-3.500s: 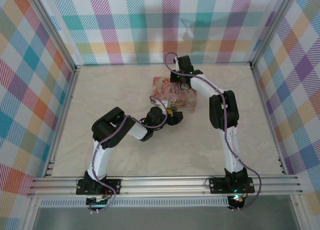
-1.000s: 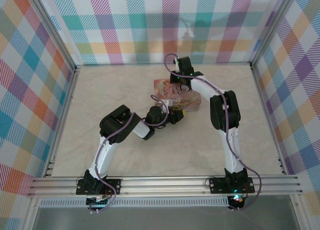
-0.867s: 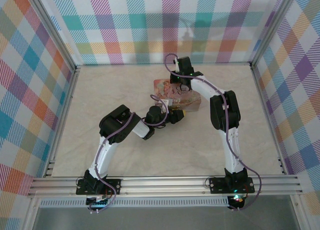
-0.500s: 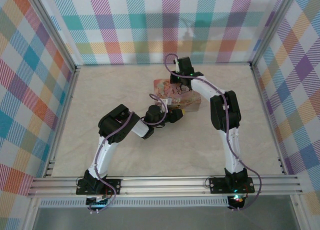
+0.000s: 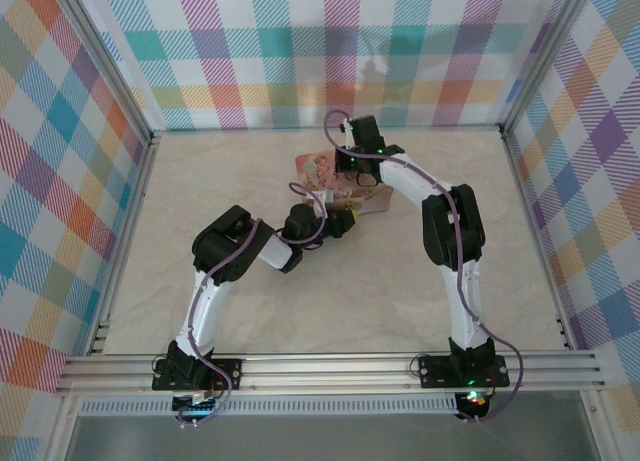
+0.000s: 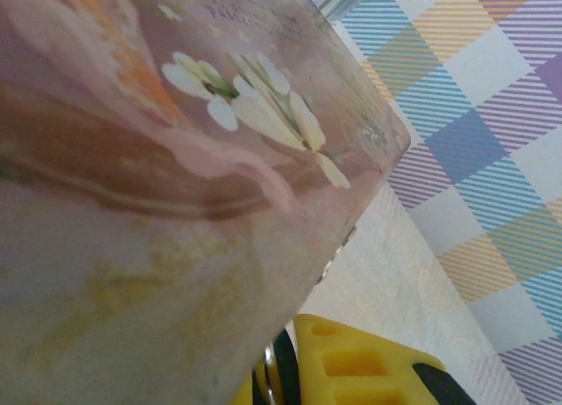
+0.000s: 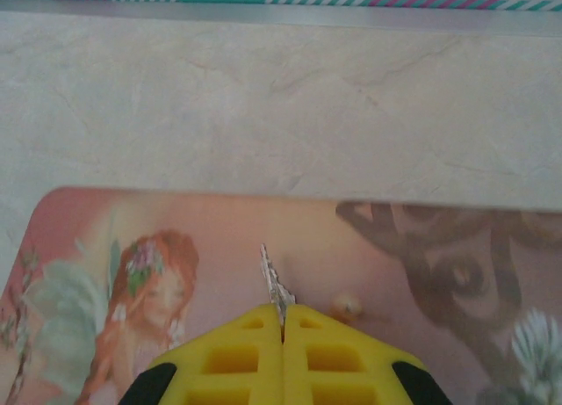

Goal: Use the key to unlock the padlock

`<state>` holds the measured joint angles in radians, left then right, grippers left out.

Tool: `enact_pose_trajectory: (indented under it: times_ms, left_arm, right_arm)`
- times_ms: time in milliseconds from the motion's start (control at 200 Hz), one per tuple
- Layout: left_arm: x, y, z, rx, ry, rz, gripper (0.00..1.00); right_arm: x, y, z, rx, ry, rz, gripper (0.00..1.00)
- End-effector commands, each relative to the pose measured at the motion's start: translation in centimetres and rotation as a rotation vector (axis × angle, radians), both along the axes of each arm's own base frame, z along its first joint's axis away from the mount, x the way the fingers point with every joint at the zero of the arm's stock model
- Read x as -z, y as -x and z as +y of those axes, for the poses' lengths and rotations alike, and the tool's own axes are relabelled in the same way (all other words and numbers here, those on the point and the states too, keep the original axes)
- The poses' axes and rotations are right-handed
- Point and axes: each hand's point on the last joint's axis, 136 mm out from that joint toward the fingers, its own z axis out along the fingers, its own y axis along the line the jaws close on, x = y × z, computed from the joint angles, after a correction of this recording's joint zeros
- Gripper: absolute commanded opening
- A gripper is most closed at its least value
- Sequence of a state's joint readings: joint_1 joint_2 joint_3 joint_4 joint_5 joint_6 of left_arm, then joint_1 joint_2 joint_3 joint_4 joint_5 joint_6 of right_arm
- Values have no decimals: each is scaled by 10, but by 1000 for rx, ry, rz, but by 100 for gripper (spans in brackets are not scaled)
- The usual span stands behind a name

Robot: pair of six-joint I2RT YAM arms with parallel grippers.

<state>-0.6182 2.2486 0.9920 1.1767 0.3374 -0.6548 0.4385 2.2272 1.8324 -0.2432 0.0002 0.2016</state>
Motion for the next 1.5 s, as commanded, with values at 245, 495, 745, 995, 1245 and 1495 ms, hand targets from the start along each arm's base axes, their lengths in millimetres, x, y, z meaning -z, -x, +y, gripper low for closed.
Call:
enact_pose_trajectory:
  times_ms: [245,495,745,995,1245,1495]
  left_arm:
    - [57,13,40,-108,-82,355,4]
    - [49,35,50,-106,-89,475,2]
    - [23,55,52,-87,-74,584,1]
    - [-4,62,51,-96,10,645,1]
    - [-40,62,47,-93,61,616,1]
    - [-49,66,43,-91,129,629,1]
  right_arm:
    - [-40,44,-30,35,-85,-7,0]
    - [-78,110,-48,27,-233,-50,0]
    - [-81,195,-49,-60,-476,5,0]
    - [-77,255,-45,-132,-600,15,0]
    - [-49,275,-42,-114,-716,58,0]
    - [-17,266,-21,-42,-806,145,0]
